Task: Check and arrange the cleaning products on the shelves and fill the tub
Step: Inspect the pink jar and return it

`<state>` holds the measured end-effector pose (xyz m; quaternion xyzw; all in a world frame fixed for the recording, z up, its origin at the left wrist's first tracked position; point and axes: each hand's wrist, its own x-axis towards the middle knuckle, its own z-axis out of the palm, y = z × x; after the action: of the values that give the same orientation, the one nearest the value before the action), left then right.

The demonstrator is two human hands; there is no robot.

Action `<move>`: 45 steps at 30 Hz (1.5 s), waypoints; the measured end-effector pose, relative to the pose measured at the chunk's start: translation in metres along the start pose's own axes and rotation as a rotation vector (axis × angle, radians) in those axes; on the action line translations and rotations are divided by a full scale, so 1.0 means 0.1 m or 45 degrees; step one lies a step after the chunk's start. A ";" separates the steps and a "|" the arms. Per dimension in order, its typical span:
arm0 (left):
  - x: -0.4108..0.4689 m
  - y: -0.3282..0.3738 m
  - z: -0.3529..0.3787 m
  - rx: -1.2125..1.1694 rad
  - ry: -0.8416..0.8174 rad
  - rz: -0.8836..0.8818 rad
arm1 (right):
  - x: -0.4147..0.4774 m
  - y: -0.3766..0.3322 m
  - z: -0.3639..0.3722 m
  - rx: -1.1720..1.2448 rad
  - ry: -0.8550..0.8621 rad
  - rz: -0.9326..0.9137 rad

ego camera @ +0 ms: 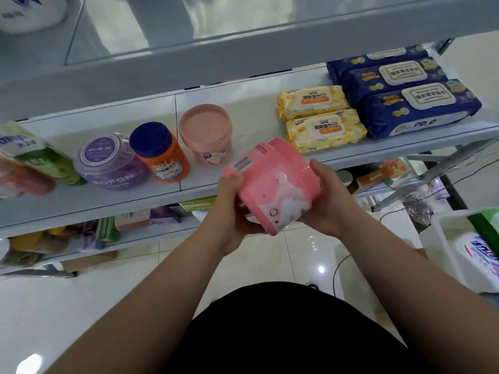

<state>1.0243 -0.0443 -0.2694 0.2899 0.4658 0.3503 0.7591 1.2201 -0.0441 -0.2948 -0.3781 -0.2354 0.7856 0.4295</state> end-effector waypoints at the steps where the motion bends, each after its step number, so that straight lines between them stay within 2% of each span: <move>1: 0.00 -0.01 0.05 -0.080 -0.007 -0.109 | 0.00 0.02 -0.02 0.095 -0.041 -0.017; 4: 0.01 -0.07 0.14 -0.282 -0.071 -0.278 | -0.05 0.00 -0.09 0.201 -0.108 -0.046; 9: 0.15 -0.19 0.20 -0.358 -0.099 -0.381 | -0.05 0.00 -0.30 0.139 0.173 -0.036; 12: 0.27 -0.29 0.25 -0.402 0.032 -0.310 | -0.06 -0.16 -0.37 -0.003 0.250 -0.061; 15: 0.40 -0.41 0.28 -0.572 0.068 -0.168 | -0.11 -0.36 -0.45 -0.254 0.187 -0.121; 17: 0.44 -0.48 0.32 -0.611 0.052 -0.125 | -0.14 -0.40 -0.51 -0.278 0.070 -0.092; 21: 0.52 -0.61 0.42 -0.668 0.104 -0.136 | -0.13 -0.42 -0.63 -0.290 -0.109 0.162; 25: 0.57 -0.69 0.41 -0.477 0.304 -0.055 | -0.08 -0.43 -0.75 -0.395 -0.055 0.191; 32: 0.59 -0.57 0.33 -0.235 0.163 0.025 | 0.05 -0.33 -0.66 -0.341 0.207 0.178; 37: 0.64 -0.46 0.14 -0.078 0.206 0.140 | 0.26 -0.29 -0.38 -0.442 0.382 0.139; 40: 0.72 -0.36 0.00 0.039 0.133 0.261 | 0.37 -0.24 -0.24 -0.417 0.506 0.079; 45: 0.86 -0.24 -0.27 0.252 0.165 0.341 | 0.64 -0.19 -0.07 -0.426 0.593 -0.001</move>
<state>1.0340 0.0141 -0.3419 0.3996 0.5031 0.4187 0.6417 1.2127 0.0202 -0.3106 -0.6138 -0.2568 0.6277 0.4041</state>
